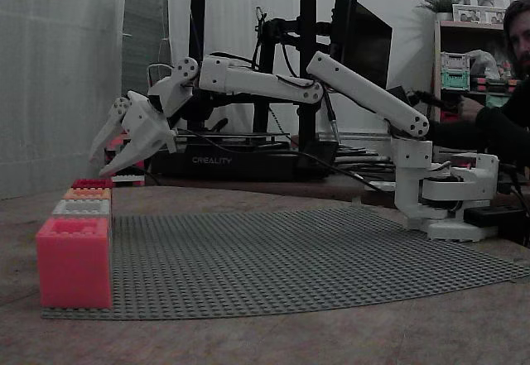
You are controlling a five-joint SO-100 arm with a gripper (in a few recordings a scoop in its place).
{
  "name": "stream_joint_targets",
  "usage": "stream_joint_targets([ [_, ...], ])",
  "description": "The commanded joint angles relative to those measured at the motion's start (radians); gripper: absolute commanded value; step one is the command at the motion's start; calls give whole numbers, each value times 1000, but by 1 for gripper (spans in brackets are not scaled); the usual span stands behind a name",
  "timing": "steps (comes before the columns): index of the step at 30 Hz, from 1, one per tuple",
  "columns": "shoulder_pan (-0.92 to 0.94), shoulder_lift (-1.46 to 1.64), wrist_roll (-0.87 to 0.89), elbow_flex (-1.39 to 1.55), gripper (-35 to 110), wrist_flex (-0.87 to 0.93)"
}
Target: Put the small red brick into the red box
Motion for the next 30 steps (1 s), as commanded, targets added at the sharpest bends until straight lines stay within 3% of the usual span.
stream_joint_targets([
  [1, 11, 209, 38, 32, 0, -3],
  [8, -40, 785, -3, 581, 0, 18],
  [14, -176, 1281, -253, 1322, 0, 11],
  [20, -321, 1782, -281, 2006, 0, -28],
  [24, -371, 2057, -247, 2264, 0, 8],
  [30, -420, 2410, -190, 2451, 0, 196],
])
